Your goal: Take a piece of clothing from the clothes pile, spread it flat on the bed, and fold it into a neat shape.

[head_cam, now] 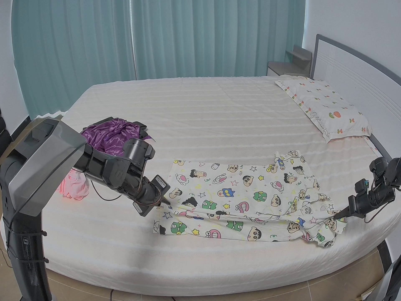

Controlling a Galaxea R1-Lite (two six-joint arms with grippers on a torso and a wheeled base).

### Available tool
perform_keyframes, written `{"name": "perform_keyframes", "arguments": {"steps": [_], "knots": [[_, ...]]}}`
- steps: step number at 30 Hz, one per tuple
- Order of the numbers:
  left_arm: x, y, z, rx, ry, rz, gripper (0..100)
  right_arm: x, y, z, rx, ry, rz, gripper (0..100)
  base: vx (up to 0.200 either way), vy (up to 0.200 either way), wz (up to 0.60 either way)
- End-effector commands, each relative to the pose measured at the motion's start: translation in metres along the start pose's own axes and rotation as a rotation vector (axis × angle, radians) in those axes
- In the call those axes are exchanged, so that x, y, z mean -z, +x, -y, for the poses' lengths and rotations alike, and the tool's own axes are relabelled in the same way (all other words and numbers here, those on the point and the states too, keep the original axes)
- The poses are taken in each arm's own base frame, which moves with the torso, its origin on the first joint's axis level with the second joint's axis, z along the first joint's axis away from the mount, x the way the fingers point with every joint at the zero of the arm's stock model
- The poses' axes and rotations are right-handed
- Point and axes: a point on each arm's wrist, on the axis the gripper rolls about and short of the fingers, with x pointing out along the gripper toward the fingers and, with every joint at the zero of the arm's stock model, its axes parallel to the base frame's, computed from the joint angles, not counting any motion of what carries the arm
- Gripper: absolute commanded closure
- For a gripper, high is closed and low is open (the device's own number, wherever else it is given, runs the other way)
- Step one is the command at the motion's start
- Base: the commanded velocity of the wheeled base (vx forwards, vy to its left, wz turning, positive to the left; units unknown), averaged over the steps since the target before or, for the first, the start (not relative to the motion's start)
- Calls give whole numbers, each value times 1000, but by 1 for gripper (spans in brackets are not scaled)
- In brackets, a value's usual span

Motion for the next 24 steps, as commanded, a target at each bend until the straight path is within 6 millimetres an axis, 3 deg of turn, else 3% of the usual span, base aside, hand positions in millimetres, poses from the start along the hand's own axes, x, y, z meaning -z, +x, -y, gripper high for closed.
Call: {"name": "perform_keyframes", "arguments": {"steps": [1,4,16,24], "knots": [[-1,12,-1,-35,8,42,100,-5,4,3,-2,1,-1,100,0,0,0],[-4,24,-2,-68,22,83,100,-10,6,5,-1,-3,3,100,0,0,0],[-5,36,9,-61,71,99,100,-47,21,0,-10,6,42,100,0,0,0],[-10,51,9,-116,103,120,100,-57,48,-4,75,19,-3,100,0,0,0]]}}
